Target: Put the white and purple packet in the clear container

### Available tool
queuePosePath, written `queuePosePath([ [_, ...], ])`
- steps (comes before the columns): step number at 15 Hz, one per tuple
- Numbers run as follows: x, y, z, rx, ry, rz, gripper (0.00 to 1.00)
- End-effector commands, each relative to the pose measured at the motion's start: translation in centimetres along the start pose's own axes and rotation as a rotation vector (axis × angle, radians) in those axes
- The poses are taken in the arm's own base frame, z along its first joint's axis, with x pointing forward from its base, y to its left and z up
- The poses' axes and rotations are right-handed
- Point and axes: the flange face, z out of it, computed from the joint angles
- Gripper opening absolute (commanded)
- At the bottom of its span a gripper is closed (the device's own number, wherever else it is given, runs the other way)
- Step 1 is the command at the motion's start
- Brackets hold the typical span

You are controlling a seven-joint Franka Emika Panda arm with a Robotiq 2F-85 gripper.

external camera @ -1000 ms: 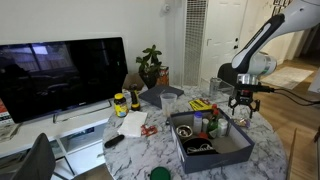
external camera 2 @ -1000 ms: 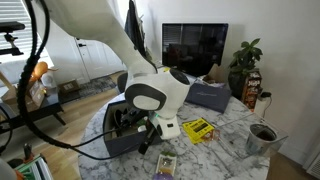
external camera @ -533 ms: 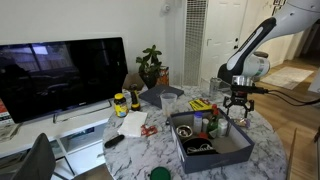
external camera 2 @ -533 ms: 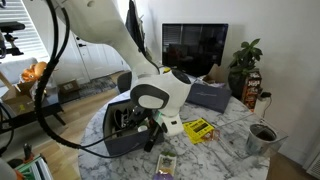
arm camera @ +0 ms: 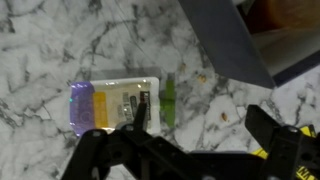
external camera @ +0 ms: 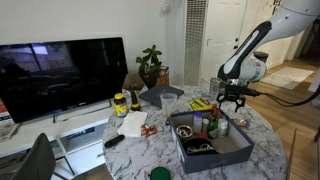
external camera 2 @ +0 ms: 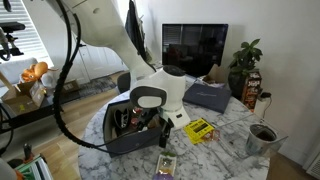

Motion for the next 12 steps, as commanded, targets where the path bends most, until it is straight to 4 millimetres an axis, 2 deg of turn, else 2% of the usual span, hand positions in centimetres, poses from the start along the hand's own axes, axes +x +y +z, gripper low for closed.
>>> queuePosePath([
  [1, 1.0, -1.7, 2.6, 0.011, 0.084, -0.029, 0.99],
  [5, 3.2, -1.4, 4.2, -0.046, 0.153, -0.057, 0.65],
  [6, 3.6, -1.3, 4.5, -0.054, 0.165, -0.064, 0.61],
  [8, 4.2, -1.2, 5.1, -0.077, 0.177, -0.08, 0.56],
  [10, 4.7, -0.6, 5.4, -0.123, 0.168, -0.102, 0.62],
  [12, 4.7, -0.3, 5.8, -0.142, 0.163, -0.122, 0.59],
])
